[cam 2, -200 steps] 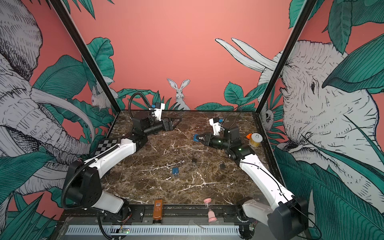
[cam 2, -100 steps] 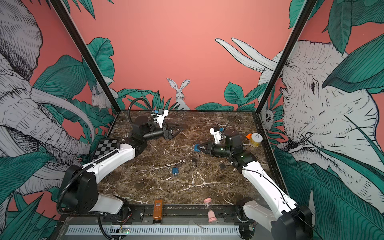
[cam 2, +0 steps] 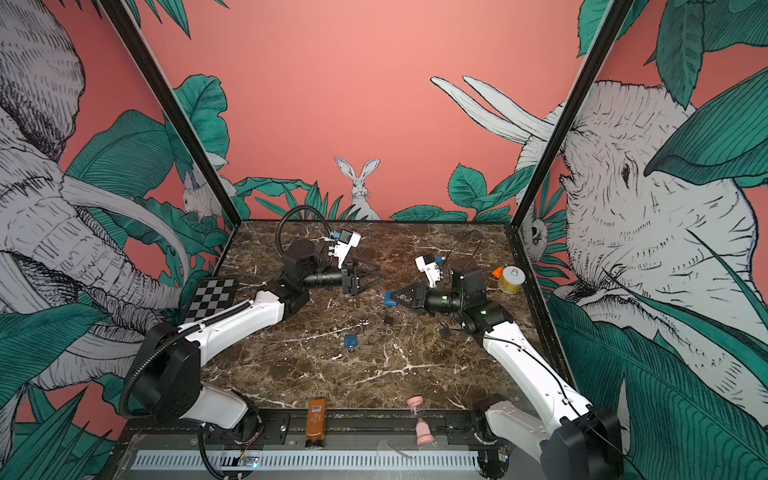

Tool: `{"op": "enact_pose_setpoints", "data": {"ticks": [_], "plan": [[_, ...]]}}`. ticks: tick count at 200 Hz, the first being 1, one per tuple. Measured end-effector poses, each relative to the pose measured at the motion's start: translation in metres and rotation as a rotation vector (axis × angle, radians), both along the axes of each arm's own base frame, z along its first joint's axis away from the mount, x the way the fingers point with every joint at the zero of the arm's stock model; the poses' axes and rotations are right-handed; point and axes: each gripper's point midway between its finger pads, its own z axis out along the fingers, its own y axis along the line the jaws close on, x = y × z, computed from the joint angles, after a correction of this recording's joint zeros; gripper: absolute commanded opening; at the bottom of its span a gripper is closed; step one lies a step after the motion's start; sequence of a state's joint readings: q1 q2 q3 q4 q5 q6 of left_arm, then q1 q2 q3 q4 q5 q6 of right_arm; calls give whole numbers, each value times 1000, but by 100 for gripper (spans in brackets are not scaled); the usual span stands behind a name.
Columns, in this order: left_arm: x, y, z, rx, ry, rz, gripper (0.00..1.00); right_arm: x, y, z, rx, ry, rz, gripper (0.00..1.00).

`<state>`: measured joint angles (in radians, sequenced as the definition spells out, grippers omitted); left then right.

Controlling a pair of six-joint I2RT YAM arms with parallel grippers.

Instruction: Lock with the key

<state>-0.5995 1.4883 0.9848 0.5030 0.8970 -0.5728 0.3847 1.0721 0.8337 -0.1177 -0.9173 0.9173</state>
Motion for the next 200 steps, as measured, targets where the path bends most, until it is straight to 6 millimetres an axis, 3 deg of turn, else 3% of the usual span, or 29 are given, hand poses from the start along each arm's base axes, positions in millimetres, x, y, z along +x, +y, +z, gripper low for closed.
{"op": "enact_pose_setpoints", "data": {"ticks": [103,200], "plan": [[-12,-7,0,-25,68,-65,64,6,0,12,43,-6,-19,0],[-17,-7,-7,-18,95,-81,41,15,-4,18,67,-14,-40,0]]}}
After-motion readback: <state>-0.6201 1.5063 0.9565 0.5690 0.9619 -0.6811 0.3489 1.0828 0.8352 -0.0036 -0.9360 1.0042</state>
